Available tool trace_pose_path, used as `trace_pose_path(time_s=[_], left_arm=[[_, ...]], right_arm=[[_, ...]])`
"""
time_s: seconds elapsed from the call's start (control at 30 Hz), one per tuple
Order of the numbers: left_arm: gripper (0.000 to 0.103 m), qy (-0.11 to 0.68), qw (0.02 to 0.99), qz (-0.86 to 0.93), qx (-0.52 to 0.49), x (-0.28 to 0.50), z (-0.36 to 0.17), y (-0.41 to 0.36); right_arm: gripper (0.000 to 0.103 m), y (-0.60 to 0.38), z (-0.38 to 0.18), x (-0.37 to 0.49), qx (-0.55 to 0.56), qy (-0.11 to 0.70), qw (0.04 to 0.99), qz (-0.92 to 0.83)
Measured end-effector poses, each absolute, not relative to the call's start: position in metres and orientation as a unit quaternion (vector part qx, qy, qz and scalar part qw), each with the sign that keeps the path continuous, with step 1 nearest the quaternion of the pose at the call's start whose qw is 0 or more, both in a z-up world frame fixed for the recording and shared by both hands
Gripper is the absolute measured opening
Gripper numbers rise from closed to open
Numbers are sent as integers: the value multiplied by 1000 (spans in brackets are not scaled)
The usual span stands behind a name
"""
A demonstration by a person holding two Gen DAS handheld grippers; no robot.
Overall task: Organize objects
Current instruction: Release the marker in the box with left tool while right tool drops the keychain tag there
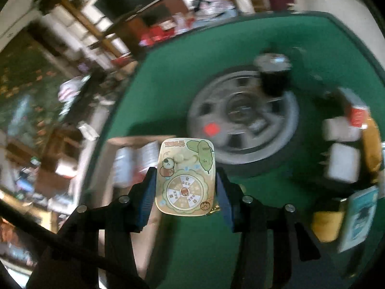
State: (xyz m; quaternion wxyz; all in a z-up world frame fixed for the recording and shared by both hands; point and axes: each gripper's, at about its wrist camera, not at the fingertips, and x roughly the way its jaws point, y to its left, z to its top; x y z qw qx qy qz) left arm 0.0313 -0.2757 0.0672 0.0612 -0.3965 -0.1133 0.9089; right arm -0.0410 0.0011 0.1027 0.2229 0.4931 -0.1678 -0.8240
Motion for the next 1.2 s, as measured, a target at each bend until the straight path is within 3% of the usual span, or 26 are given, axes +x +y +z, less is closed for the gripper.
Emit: trace_pose_path(time_s=[0.3,0.6,0.93,1.03,1.07,1.2], left_arm=[[12,-106,3,888,-448,-8,37,-303],[12,-127,-12,875,-468,-13,25,-313],[14,-166,-3,885,-436,-3,38,-322],[32,-182,1,890,-418,8,49,-325],[42,-185,1,893,-411,11,52,-326],[46,-200,-5,900,-388,26,66,-332]], right_arm=[[46,-81,92,-39,516,-174,317,-777],[46,-130,38,-38,571,-161,323,-737],[46,-150,37,-29,573,-113,309,-751],[49,-151,38,-29,571,-104,306,-755],[49,-151,39,-29,570,-103,306,-756],[51,-153,41,-29,567,-134,335,-741]])
